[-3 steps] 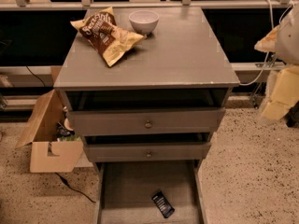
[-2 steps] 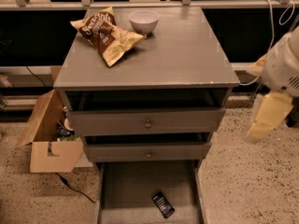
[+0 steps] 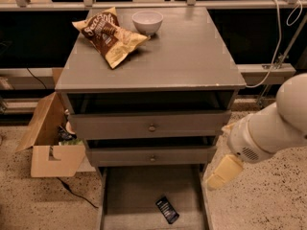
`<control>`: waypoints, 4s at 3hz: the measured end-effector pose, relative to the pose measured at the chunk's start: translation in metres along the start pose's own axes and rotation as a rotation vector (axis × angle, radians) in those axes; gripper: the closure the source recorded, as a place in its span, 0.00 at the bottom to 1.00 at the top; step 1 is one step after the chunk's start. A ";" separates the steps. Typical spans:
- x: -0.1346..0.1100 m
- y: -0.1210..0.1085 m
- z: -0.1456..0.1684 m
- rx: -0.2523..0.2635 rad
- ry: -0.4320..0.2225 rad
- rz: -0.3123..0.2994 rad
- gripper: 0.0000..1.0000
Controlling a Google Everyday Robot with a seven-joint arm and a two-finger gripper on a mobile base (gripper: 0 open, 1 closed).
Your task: Pick rxbar blueberry from bottom drawer and place on counter
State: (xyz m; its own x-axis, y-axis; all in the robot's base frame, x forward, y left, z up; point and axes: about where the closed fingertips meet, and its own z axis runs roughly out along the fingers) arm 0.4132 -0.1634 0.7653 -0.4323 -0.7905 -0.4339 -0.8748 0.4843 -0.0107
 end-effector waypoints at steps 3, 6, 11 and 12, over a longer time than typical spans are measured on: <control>0.002 -0.008 0.027 0.082 -0.039 -0.032 0.00; 0.058 0.003 0.235 0.015 -0.182 -0.063 0.00; 0.107 0.006 0.467 -0.118 -0.282 0.064 0.00; 0.125 0.010 0.528 -0.146 -0.303 0.088 0.00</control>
Offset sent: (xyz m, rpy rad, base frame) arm 0.0139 0.0015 -0.0004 0.0065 -0.0585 -0.0242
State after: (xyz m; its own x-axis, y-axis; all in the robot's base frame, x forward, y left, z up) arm 0.4657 -0.0593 0.2356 -0.4419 -0.5907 -0.6751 -0.8687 0.4696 0.1578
